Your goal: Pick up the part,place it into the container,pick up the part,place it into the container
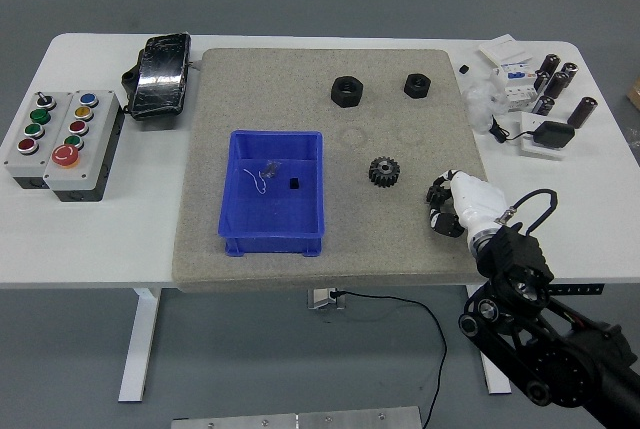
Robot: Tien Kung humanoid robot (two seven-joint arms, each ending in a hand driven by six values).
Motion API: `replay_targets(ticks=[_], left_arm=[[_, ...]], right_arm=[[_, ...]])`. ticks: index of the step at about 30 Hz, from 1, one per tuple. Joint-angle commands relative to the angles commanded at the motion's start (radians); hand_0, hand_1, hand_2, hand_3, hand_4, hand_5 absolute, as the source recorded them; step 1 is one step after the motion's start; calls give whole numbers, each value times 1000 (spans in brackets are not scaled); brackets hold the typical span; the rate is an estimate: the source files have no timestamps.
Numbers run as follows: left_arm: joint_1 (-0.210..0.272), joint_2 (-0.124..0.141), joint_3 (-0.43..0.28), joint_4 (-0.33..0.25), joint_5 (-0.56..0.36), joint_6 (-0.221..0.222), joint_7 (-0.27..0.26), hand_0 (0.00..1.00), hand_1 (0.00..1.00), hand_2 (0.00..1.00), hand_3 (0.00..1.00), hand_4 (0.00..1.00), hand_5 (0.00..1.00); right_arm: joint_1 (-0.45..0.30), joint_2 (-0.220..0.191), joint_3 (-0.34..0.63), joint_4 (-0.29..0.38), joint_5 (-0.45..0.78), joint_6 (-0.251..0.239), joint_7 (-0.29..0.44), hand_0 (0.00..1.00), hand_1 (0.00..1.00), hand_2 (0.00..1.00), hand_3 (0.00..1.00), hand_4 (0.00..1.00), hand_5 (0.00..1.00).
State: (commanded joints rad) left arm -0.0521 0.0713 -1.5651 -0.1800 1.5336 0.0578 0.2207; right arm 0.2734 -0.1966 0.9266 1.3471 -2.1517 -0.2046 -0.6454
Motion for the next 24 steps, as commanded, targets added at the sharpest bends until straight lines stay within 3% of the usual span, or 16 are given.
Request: replay_targets(ticks=[7,14,22,23,24], left_arm=[[1,-2,-2,0,1,0,2,629,553,531,607,660,375],[-2,0,-16,0,19,-1,8,630,553,531,607,660,377],[-6,4,-23,0,28,-1,13,629,553,531,607,660,377],[-6,4,-23,0,29,-2,13,630,553,531,607,660,377],[-6,3,-23,0,30,-2,13,630,553,531,607,660,377]], right_arm=[[49,-1,-43,27,-6,-22,0,393,594,486,635,490,4],[167,21,-168,71,18,-82,0,398,591,487,634,493,2],[298,50,-332,76,57,-151,0,422,591,494,633,490,2],[314,57,-357,71,63,-152,0,473,606,578,634,487,2],[326,62,-379,67,68,-148,0,473,606,578,634,487,2]])
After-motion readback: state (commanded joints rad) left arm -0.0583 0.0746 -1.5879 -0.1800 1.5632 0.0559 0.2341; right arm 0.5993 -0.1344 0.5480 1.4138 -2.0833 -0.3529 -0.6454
